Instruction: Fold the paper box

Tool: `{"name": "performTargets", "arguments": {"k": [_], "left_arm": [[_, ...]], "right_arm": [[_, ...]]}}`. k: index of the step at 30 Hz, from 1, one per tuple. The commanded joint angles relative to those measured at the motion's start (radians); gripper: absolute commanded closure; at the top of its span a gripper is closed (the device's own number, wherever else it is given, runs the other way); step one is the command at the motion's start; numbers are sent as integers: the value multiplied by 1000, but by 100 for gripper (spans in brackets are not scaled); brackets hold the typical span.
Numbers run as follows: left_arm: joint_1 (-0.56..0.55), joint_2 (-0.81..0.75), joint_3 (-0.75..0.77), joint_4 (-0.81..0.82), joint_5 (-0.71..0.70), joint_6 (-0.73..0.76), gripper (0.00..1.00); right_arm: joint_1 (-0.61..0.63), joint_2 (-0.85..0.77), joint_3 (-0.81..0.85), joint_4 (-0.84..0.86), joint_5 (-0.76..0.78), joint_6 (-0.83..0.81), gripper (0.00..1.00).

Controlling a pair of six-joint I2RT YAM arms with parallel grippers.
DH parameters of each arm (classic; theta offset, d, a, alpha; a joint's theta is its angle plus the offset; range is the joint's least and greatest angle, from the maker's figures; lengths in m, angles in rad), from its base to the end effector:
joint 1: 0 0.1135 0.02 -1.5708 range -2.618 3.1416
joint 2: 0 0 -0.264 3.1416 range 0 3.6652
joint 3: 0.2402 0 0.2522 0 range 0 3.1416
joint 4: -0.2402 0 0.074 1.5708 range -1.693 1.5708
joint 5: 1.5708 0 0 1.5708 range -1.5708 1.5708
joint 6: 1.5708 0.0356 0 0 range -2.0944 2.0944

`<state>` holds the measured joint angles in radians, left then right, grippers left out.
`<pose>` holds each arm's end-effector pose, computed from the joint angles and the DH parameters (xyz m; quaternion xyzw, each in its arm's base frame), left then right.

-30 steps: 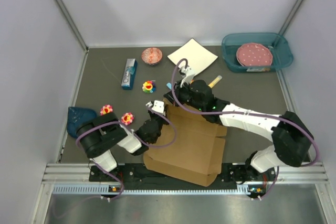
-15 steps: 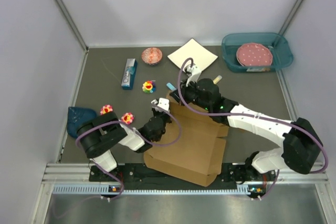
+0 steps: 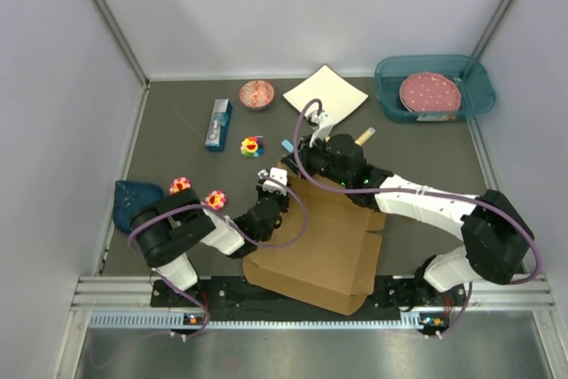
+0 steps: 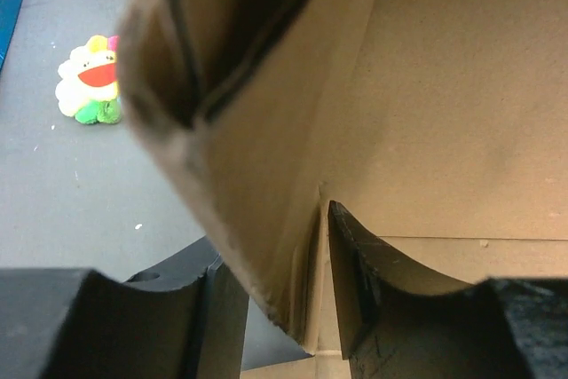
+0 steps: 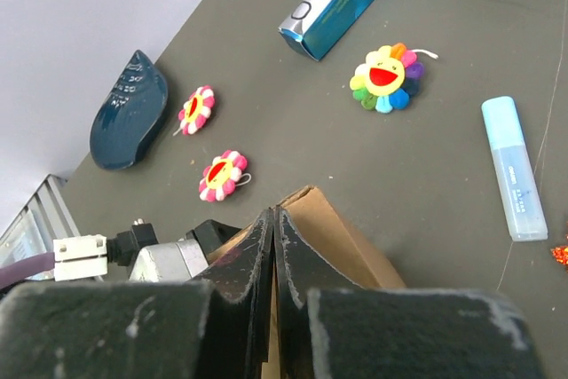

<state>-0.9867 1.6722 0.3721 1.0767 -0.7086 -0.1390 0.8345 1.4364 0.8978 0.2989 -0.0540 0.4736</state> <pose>0.1674 -0.2113 0.1338 0.1042 0.7571 -0.0829 0.6395 0.2216 0.2474 0.2750 -0.1575 0.7705 0.3924 0.4770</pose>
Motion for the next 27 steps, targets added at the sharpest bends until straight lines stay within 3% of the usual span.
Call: {"name": "performTargets", "arguments": {"k": [1,7,9,11,12,20,23,24,27], "left_arm": [[-1,-20,-1,8,-17,-28,56],[-1,-65,-4,-9,-26,-31,55],[-1,-83,-4,-15,-19,-17,60],[-1,-89,-2,-15,-17,2,80],[-1,-92,-1,-29,-23,7,100],[-3,-98,105,-322,-98,-26,100],[-3,-127,181,-579,-78,-98,100],[-4,-137,200,-619,-72,-109,100],[-1,-167,235,-704,-22,-123,100]], "right_arm": [[-11,30,-56,-24,-17,0,100],[-9,27,-76,-82,8,-16,100],[-12,18,-83,-86,11,-21,100],[-12,-8,-86,-89,14,-15,100],[-12,-19,-83,-98,20,-16,100],[-12,-129,64,-267,138,-49,100],[-14,-189,142,-360,259,-69,78],[-14,-236,160,-388,296,-85,67],[-14,-345,210,-477,452,-105,51]]}}
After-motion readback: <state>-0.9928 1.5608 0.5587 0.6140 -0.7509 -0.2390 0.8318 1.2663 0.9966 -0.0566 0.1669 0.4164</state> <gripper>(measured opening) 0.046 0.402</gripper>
